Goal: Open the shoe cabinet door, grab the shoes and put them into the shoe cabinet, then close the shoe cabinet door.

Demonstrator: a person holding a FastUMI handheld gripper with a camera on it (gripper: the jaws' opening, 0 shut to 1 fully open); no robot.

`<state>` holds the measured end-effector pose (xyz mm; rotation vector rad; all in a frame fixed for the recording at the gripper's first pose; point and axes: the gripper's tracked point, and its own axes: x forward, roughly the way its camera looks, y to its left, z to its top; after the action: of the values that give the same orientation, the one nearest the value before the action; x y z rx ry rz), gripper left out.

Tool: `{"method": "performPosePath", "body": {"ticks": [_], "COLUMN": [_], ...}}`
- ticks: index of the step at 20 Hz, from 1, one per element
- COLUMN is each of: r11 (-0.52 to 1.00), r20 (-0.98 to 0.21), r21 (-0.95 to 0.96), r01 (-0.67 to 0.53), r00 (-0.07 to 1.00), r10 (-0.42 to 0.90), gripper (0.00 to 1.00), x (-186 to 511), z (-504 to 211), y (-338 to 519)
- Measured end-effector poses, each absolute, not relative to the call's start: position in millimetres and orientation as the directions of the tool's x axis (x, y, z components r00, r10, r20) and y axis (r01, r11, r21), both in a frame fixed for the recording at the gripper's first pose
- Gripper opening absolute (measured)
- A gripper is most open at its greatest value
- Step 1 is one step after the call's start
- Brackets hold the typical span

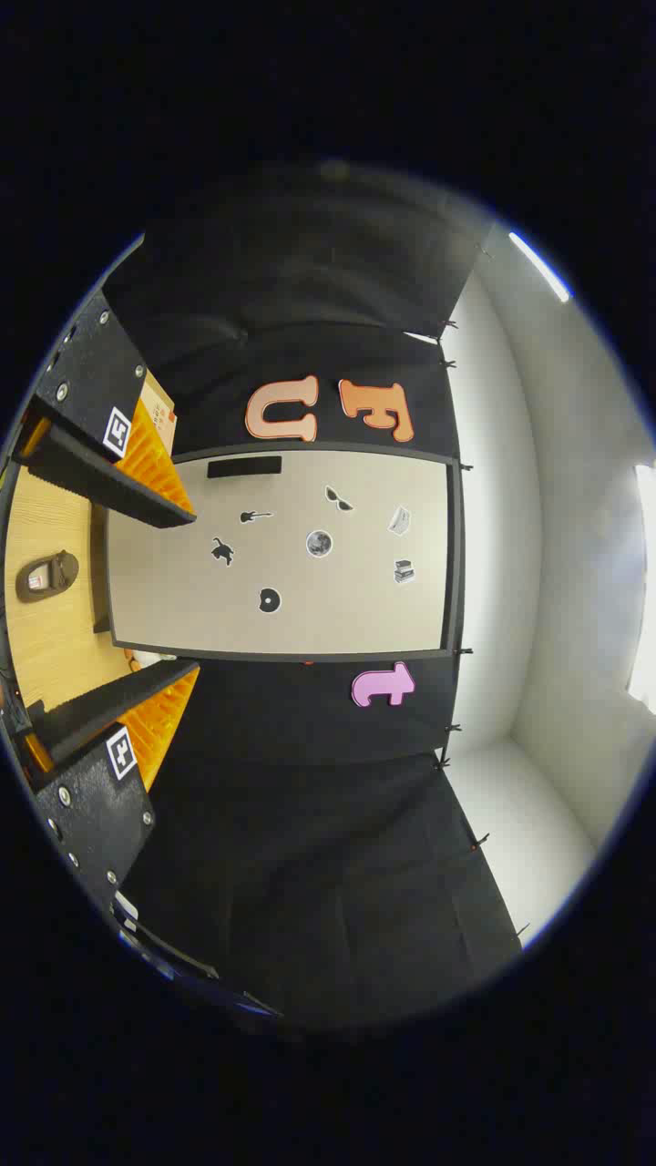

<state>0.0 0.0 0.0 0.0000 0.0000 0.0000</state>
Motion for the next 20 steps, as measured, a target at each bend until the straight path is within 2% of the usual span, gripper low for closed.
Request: {"method": "performPosePath", "body": {"ticks": [20], "r11": [0.998], "r20": [-0.024], "r21": [0.013], "r01": [-0.059], "r00": [0.998], "r10": [0.06], "gripper": [0.9], "x": [34.3], "z": [-8.4], "y": [29.9]}}
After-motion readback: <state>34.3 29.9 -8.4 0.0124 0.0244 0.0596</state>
